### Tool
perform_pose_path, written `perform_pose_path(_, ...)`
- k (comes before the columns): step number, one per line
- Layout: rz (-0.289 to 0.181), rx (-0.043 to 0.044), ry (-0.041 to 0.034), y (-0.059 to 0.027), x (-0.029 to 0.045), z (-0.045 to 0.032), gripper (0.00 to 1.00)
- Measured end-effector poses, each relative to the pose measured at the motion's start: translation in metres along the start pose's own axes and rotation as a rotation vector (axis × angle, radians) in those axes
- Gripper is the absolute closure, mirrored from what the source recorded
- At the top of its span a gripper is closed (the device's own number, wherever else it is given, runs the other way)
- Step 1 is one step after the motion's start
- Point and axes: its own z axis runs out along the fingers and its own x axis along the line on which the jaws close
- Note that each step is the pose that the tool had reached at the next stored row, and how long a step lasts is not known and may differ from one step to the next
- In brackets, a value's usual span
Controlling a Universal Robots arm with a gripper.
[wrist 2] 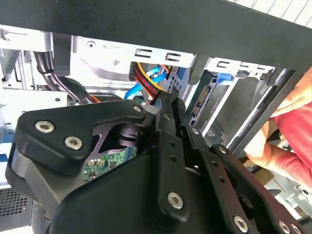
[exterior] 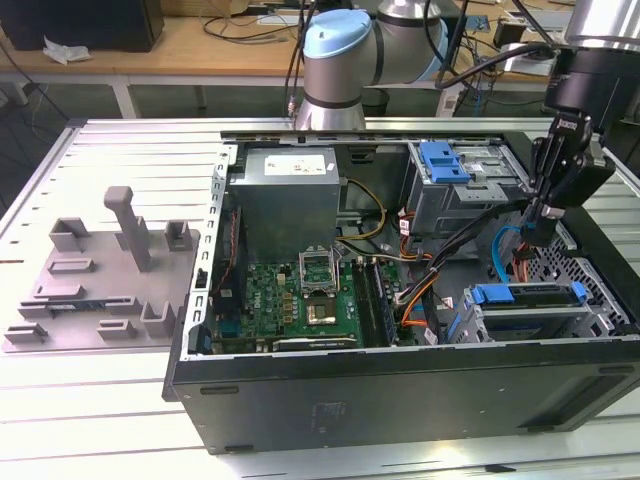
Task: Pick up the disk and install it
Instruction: 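Insert the first disk wire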
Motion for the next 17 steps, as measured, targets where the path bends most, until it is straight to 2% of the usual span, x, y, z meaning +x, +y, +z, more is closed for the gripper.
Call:
perform_pose_path(2, 0.001, 0.0075, -0.0156, 0.0004, 0.0036, -0.0006, 0.84)
perform_pose_path(4, 0.004, 0.014, -0.024, 0.0013, 0.0055, -0.001, 0.84)
perform_pose_path(7, 0.01, 0.0291, -0.0505, 0.003, 0.0086, -0.0012, 0.84)
perform_pose_path(8, 0.011, 0.0307, -0.0548, 0.0034, 0.0093, -0.0013, 0.84)
perform_pose_path(9, 0.011, 0.0327, -0.0583, 0.0041, 0.0109, -0.0012, 0.84)
perform_pose_path(17, 0.017, 0.0457, -0.0685, 0.0086, 0.0235, 0.0006, 0.84)
